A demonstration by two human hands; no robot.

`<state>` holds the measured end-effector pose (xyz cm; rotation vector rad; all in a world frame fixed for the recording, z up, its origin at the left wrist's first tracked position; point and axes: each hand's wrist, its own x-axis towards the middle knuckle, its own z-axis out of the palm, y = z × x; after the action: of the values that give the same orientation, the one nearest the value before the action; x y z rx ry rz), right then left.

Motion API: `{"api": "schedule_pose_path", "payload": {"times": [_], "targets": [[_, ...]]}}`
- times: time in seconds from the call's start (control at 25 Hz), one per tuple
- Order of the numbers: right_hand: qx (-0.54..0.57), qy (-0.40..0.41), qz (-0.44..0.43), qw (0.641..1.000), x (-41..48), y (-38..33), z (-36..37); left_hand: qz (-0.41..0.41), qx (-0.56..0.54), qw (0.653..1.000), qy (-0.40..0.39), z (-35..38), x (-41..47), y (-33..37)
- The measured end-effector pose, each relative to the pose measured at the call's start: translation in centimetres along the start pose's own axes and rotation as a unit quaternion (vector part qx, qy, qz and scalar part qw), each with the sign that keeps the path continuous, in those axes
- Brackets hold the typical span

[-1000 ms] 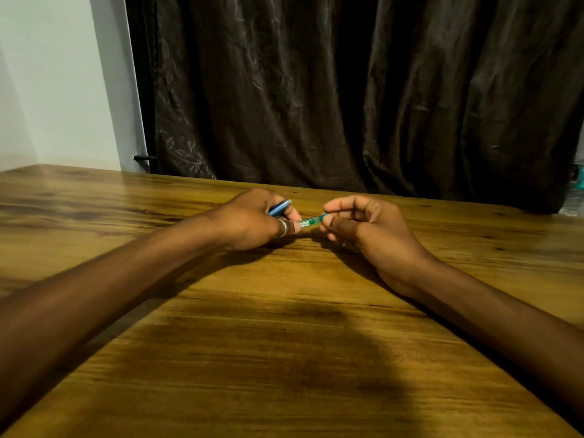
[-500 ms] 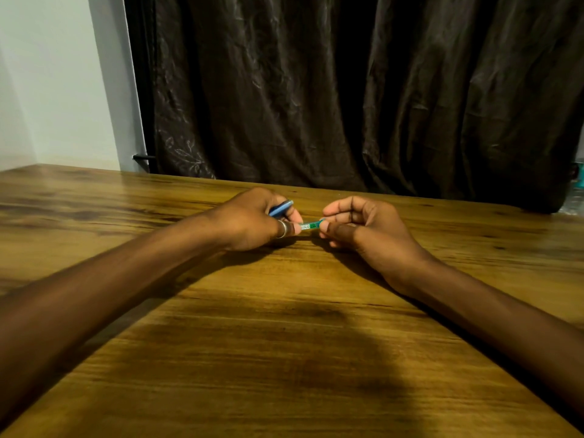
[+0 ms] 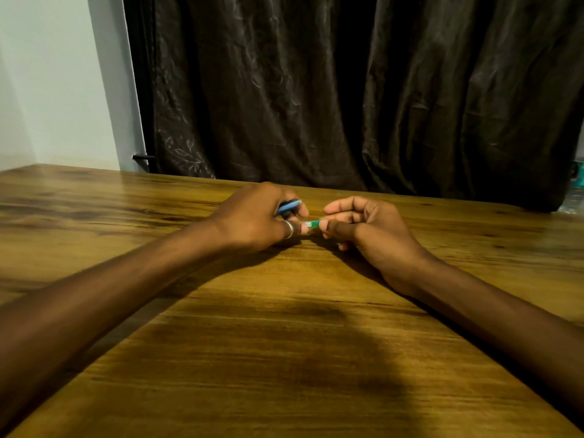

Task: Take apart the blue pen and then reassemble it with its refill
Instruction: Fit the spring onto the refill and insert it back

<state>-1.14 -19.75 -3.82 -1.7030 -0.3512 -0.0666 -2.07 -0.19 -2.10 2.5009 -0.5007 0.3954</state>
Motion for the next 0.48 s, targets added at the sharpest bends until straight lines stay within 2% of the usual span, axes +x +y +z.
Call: {"api": "schedule_pose_path", "payload": {"times": [0.08, 0.2, 0.36, 0.48], "targets": [[-0.003, 0.001, -0.003, 1.0, 0.16, 0.19, 0.14, 0.056, 0.089, 0.994, 0.037, 0.23, -0.2, -0.06], [-0.005, 0.005, 0.002, 1.0, 0.3, 0.32, 0.13, 0.095, 0.178, 0.977, 0.068, 0.54, -0.42, -0.25], [0.002, 0.01, 0.016, 1.0, 0.61, 0.58, 0.05, 0.078, 0.169, 0.982, 0.039, 0.92, -0.58, -0.33], [0.017, 0.015, 0.023, 0.999, 0.81, 0.78, 0.02, 0.076, 0.167, 0.982, 0.047, 1.04, -0.57, -0.27]]}}
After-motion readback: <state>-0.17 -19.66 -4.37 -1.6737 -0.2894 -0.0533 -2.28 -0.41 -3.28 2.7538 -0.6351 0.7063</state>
